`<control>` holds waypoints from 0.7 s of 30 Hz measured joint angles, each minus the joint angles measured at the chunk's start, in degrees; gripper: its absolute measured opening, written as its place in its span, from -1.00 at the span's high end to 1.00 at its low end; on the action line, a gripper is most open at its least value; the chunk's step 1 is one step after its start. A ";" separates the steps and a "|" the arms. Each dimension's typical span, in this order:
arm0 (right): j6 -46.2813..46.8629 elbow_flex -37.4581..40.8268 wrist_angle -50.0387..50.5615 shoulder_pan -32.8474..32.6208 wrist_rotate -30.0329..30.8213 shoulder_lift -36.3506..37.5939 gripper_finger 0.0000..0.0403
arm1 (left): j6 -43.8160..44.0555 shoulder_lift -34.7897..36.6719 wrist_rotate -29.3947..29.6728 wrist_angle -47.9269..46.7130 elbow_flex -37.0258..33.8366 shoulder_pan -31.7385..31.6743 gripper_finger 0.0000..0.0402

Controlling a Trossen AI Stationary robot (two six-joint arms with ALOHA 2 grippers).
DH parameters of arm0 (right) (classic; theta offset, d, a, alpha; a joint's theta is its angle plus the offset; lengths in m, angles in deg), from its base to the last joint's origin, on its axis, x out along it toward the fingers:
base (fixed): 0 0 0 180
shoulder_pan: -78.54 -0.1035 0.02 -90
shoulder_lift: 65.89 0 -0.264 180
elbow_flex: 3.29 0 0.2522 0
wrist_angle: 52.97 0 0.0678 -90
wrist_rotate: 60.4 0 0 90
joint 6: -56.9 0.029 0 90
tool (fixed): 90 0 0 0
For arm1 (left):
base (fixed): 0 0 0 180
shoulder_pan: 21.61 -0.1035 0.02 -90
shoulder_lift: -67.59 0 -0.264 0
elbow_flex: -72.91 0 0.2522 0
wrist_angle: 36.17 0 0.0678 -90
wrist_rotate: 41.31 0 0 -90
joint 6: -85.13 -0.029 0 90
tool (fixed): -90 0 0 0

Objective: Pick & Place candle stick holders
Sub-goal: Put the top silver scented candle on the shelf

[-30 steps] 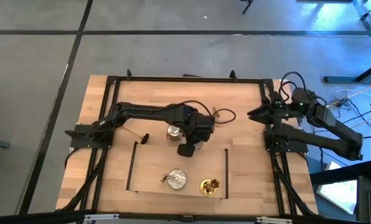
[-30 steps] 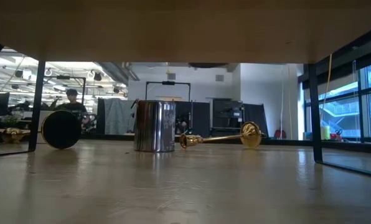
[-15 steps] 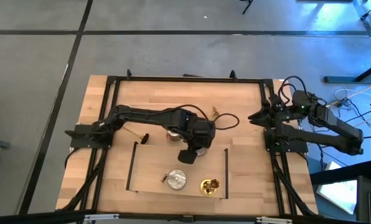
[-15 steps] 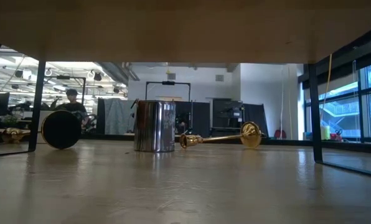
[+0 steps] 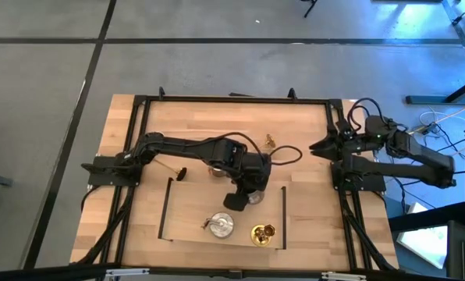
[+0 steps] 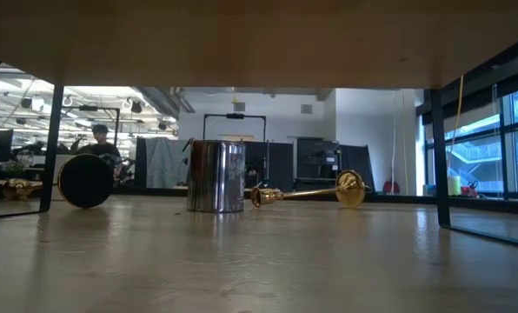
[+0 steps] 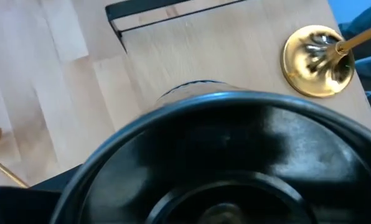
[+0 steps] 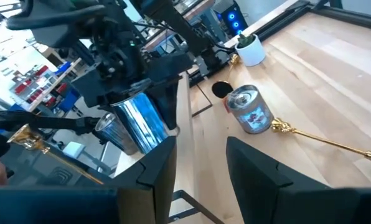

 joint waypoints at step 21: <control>-0.89 0.00 -3.79 -6.76 6.03 -7.55 0.28 | 1.49 -1.81 -3.76 0.53 0.02 0.04 -0.77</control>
